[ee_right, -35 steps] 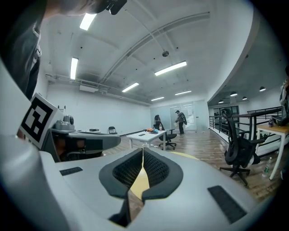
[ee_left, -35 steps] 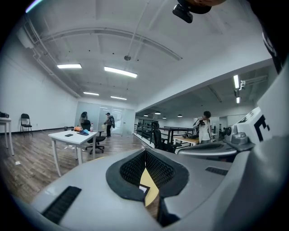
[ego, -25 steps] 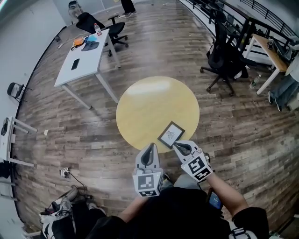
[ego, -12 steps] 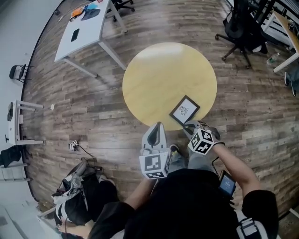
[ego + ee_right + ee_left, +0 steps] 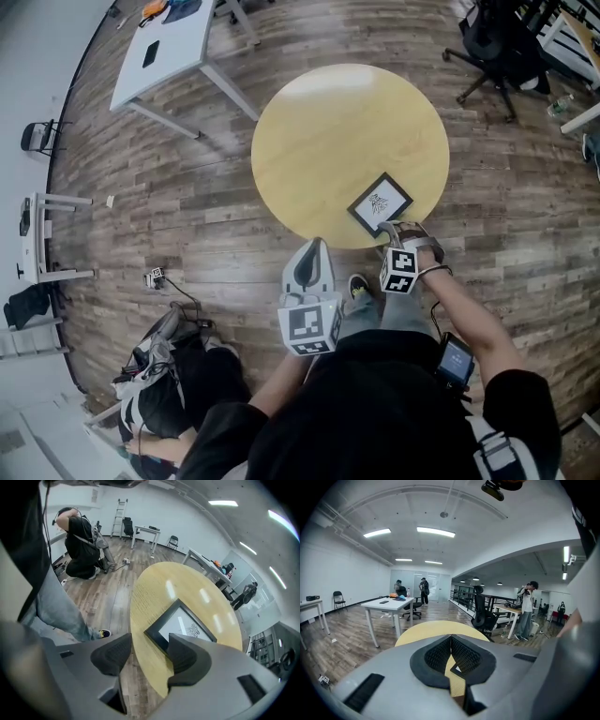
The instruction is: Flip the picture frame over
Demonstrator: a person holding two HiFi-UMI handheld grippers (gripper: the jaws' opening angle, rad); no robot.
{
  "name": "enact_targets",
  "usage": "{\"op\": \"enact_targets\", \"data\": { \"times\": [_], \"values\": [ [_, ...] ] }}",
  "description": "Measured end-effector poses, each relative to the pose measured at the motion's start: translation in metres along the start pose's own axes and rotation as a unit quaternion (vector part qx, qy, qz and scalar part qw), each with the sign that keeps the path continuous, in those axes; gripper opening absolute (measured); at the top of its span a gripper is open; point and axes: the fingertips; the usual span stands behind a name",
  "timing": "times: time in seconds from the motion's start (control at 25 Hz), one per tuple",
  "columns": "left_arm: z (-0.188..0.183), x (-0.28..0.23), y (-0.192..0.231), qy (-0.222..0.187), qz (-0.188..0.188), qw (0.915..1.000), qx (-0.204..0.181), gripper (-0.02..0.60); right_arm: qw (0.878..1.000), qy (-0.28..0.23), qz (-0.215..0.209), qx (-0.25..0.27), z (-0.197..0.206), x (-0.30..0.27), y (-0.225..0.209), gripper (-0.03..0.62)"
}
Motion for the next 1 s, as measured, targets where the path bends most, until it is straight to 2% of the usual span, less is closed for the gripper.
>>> {"op": "enact_targets", "data": {
  "times": [0.32,0.56,0.68,1.0],
  "values": [
    [-0.002,0.002,0.002,-0.004,0.01,0.9999,-0.008,0.023,0.996,0.045,0.021,0.073,-0.007,-0.015,0.002,0.245],
    [0.003,0.006,0.007,0.006,0.013,0.9999,-0.004,0.022,0.988,0.078,0.075,0.109,-0.012,-0.013,0.002,0.243],
    [-0.004,0.003,0.012,-0.003,0.011,0.9999,-0.007,0.023,0.98,0.087,0.108,0.141,-0.016,-0.016,-0.01,0.217],
    [-0.001,0.006,0.002,-0.009,0.011,0.9998,-0.01,0.023,0.977,0.092,0.104,0.163,-0.011,-0.012,0.007,0.193]
  ]
}}
Point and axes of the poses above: the fingertips, and each gripper's own axes: x backward along the fingers, y to its left, z out of its underside, and after that the axes turned 10 degrees about x, right-handed
